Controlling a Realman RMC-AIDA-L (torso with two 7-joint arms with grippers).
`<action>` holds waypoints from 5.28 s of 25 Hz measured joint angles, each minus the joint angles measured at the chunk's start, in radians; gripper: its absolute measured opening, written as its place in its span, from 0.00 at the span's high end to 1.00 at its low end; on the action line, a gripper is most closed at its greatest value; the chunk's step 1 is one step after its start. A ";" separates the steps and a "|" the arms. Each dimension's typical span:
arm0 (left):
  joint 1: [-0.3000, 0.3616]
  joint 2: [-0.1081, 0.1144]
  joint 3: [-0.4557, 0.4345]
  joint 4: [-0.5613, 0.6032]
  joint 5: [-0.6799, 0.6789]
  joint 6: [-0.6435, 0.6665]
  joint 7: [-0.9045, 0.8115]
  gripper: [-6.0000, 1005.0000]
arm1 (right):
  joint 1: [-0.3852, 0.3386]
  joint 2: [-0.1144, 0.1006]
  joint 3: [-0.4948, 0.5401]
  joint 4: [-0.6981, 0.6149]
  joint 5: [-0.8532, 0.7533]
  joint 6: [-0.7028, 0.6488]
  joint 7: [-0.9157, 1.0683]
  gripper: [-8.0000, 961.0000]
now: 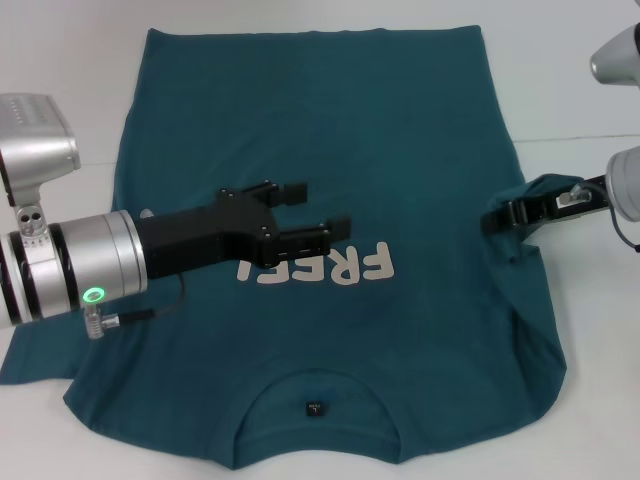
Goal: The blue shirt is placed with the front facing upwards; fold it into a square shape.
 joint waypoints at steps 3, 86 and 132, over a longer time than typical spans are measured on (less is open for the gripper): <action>0.000 0.000 0.000 0.000 0.000 0.001 0.000 0.13 | 0.003 0.003 -0.019 0.011 -0.001 0.003 0.000 0.96; 0.032 0.006 -0.014 0.084 -0.089 -0.197 -0.001 0.13 | -0.374 0.054 0.066 0.167 0.833 -0.166 -1.345 0.02; 0.047 0.112 -0.177 -0.462 0.886 0.135 -1.092 0.13 | -0.356 0.057 0.262 0.381 0.868 -0.136 -1.458 0.02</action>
